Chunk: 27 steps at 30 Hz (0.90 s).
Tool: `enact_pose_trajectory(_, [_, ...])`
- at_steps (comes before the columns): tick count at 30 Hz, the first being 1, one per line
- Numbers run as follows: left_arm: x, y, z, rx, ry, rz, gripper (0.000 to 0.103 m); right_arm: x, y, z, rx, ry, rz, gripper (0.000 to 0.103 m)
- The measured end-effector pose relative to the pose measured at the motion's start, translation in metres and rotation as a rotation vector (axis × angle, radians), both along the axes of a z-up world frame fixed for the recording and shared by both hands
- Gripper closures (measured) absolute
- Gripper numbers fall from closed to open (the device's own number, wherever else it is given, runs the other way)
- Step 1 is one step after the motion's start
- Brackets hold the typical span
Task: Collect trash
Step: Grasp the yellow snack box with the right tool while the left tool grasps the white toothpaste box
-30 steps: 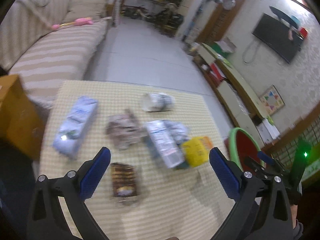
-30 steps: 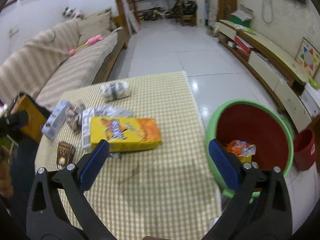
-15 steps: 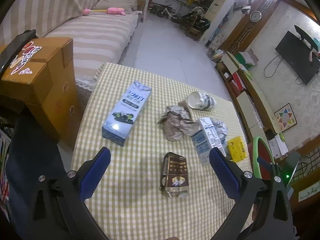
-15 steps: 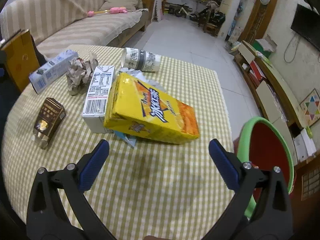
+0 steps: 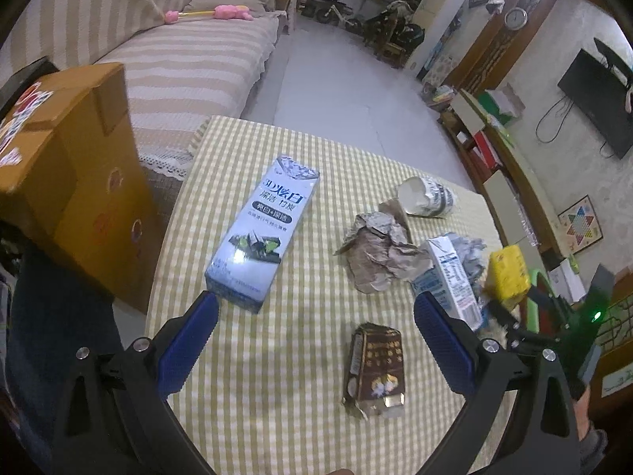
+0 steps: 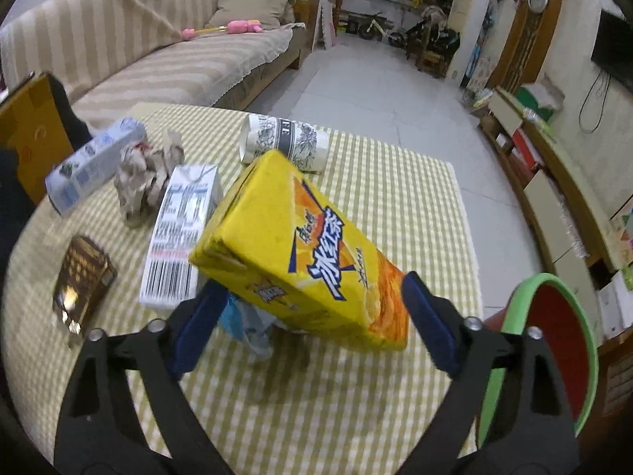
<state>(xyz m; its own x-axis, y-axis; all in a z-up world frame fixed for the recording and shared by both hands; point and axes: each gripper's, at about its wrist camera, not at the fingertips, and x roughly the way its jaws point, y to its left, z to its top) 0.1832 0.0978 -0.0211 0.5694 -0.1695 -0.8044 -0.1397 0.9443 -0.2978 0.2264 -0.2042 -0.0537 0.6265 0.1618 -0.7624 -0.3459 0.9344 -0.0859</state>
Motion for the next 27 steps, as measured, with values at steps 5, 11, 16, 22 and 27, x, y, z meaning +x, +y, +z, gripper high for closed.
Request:
enact_pose_trajectory(5, [0.018,-0.002,-0.008,0.041,0.017,-0.016,0.008,0.020,-0.004,-0.001,0.055,0.042,-0.009,0.034])
enact_pose_trajectory(11, [0.038,0.005,-0.021,0.078,0.052,-0.009,0.008,0.037,-0.003,-0.005,0.079,0.088,-0.017,0.037])
enact_pose_trajectory(16, [0.050,0.012,-0.030,0.097,0.082,0.007,0.008,0.047,-0.002,-0.008,0.058,0.091,-0.019,0.037])
enact_pose_trajectory(22, [0.068,0.017,-0.043,0.131,0.120,0.007,0.008,0.056,-0.002,-0.011,0.037,0.104,-0.031,0.037])
enact_pose_trajectory(27, [0.078,0.019,-0.055,0.171,0.156,-0.011,0.016,0.064,-0.007,-0.012,0.050,0.120,-0.046,0.042])
